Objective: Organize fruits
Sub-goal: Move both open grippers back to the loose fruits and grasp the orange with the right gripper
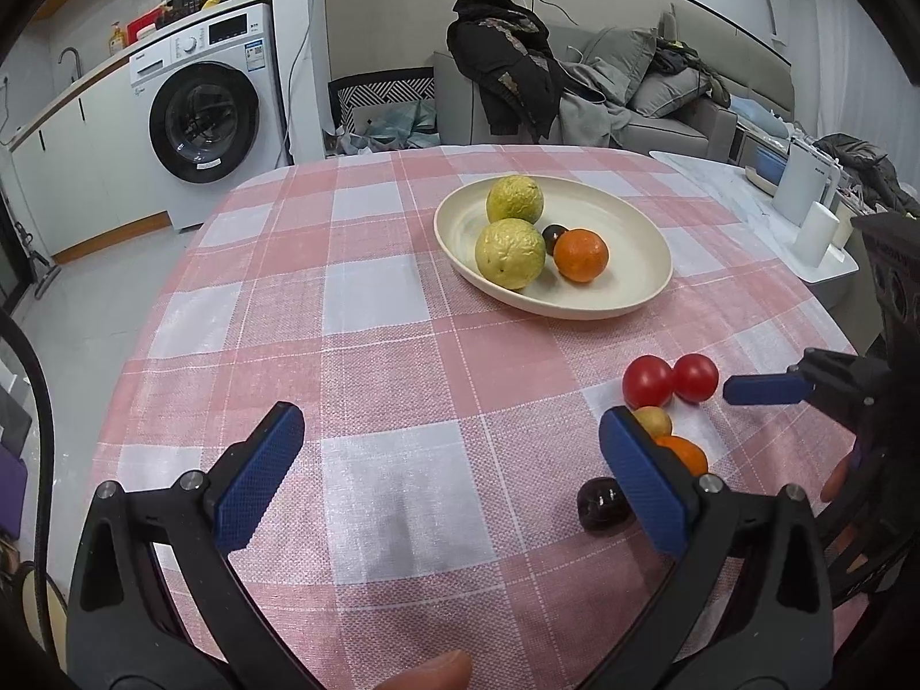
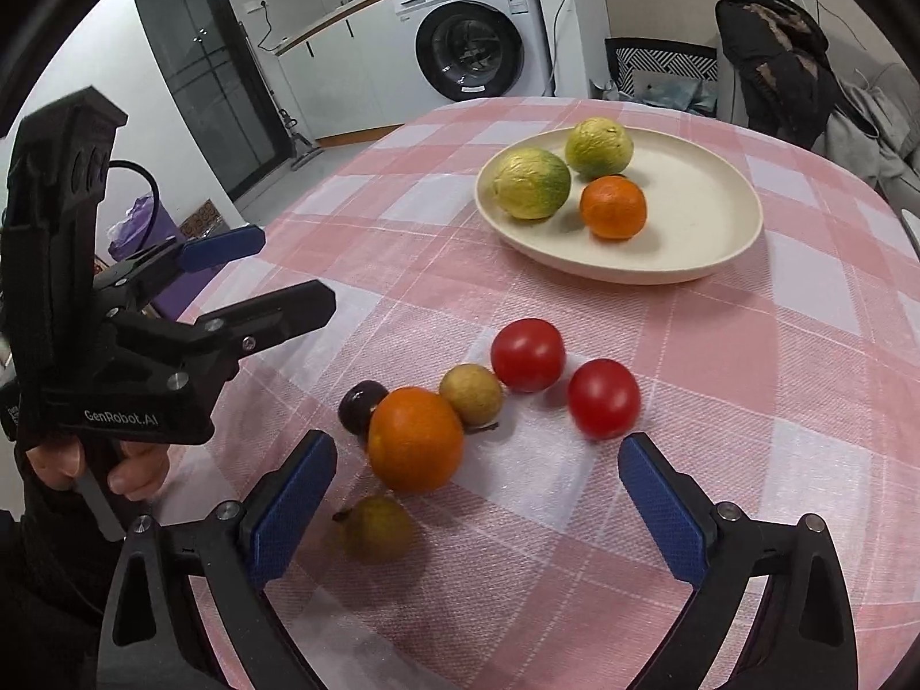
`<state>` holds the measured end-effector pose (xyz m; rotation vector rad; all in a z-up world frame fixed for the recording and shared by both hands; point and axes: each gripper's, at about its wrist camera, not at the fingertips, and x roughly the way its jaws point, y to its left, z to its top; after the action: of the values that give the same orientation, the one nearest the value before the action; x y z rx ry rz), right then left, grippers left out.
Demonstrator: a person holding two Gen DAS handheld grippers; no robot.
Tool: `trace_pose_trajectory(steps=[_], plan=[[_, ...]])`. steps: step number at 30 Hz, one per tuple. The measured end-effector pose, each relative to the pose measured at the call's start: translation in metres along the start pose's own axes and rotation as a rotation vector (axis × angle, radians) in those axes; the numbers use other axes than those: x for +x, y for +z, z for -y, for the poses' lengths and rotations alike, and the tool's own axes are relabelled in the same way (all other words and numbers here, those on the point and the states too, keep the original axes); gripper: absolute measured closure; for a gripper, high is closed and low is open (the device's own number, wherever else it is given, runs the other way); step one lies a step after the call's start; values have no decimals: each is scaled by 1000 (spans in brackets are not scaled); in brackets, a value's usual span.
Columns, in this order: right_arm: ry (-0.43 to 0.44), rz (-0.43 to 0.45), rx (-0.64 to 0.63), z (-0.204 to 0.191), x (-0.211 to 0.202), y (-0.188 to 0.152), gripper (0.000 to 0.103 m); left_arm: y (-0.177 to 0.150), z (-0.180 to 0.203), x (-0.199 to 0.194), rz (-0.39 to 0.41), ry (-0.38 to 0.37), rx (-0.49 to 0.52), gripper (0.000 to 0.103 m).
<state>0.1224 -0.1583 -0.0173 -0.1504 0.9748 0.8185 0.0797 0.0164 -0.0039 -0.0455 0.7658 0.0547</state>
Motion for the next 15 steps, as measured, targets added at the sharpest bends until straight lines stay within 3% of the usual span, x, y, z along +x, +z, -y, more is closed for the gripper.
trace_pose_trajectory(steps=[5, 10, 15], plan=[[35, -16, -1, -5, 6, -1, 25, -1, 0, 1, -3, -5, -6, 1], [63, -23, -8, -9, 9, -4, 34, -1, -1, 1, -5, -9, -11, 1], [84, -31, -14, -12, 10, -6, 50, -2, 0, 3, -9, -10, -10, 1]])
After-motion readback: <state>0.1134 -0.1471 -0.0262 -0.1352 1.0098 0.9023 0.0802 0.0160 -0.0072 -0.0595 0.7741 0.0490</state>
